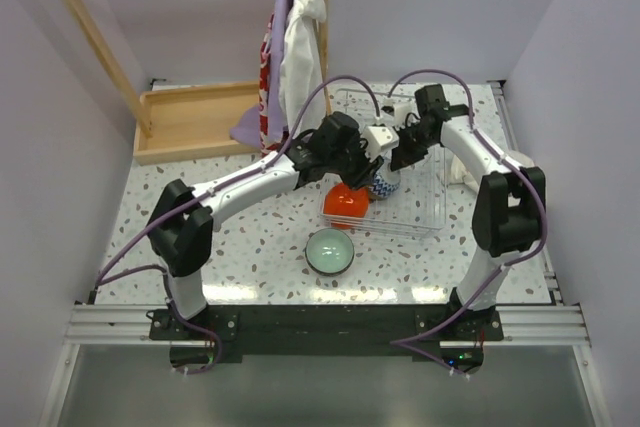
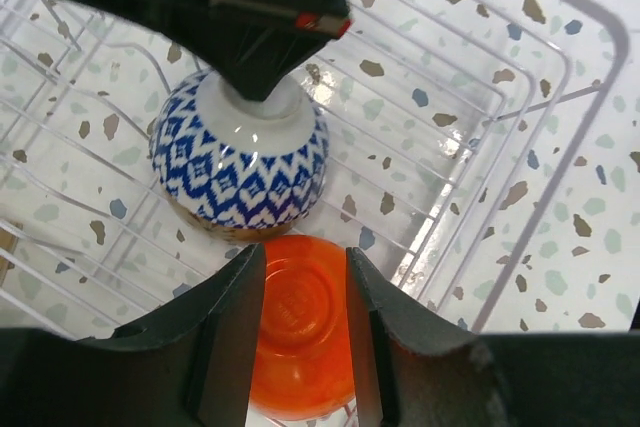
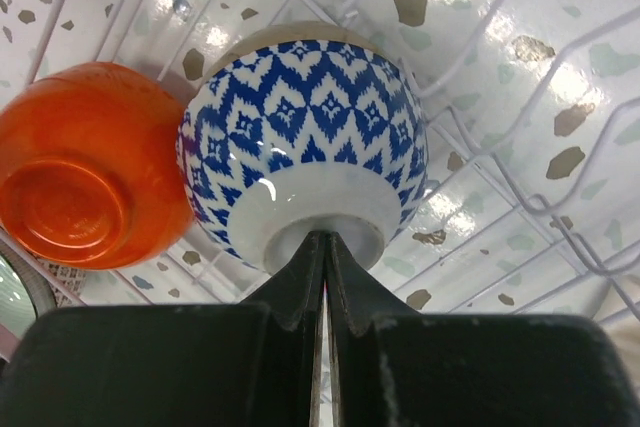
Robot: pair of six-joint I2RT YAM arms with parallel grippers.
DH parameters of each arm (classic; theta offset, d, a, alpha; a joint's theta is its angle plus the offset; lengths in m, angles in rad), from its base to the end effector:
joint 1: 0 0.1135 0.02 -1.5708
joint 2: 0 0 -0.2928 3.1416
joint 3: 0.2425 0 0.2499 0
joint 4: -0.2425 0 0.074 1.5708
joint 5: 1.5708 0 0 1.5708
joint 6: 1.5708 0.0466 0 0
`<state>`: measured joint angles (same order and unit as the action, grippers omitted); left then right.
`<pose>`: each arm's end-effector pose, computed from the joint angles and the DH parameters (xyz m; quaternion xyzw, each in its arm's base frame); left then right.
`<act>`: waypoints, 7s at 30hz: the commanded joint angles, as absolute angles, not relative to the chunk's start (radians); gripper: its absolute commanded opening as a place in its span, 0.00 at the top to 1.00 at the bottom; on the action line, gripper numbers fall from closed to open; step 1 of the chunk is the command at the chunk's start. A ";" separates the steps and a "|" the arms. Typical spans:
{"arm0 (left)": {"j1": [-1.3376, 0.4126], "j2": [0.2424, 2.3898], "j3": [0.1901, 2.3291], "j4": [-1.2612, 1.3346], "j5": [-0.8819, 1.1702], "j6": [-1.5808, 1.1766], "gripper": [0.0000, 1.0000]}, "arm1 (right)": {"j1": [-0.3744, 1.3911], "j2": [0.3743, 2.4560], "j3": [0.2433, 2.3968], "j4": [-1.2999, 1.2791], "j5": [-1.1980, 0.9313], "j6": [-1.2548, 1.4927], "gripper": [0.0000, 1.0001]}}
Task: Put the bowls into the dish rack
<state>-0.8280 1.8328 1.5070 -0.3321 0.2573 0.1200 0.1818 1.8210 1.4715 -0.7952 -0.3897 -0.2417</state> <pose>0.2882 -0.3314 0.3027 0.4567 0.7662 -0.2596 0.3701 0.3798 0.0878 0.2639 -0.2415 0.9289 0.1829 0.2130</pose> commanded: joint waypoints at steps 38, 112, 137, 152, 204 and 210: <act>-0.882 1.352 1.064 -0.670 0.436 0.667 0.48 | 0.206 1.525 1.500 -0.899 -0.215 -0.256 0.39; -1.034 1.456 1.290 -0.960 0.614 0.758 1.00 | 0.031 1.160 1.344 -1.154 -0.204 -0.333 0.46; -0.775 1.186 0.898 -0.758 0.189 0.630 1.00 | 0.031 1.233 1.304 -1.043 -0.235 -0.322 0.47; -0.764 1.193 0.666 -0.531 0.089 0.574 0.74 | 0.032 1.229 1.253 -1.012 -0.236 -0.321 0.48; -0.782 2.043 1.557 0.617 1.290 -0.672 1.00 | -0.298 1.281 1.424 -1.221 -0.453 -0.379 1.00; -0.773 2.233 1.611 1.063 1.306 -1.184 1.00 | -0.299 1.270 1.387 -1.201 -0.449 -0.376 1.00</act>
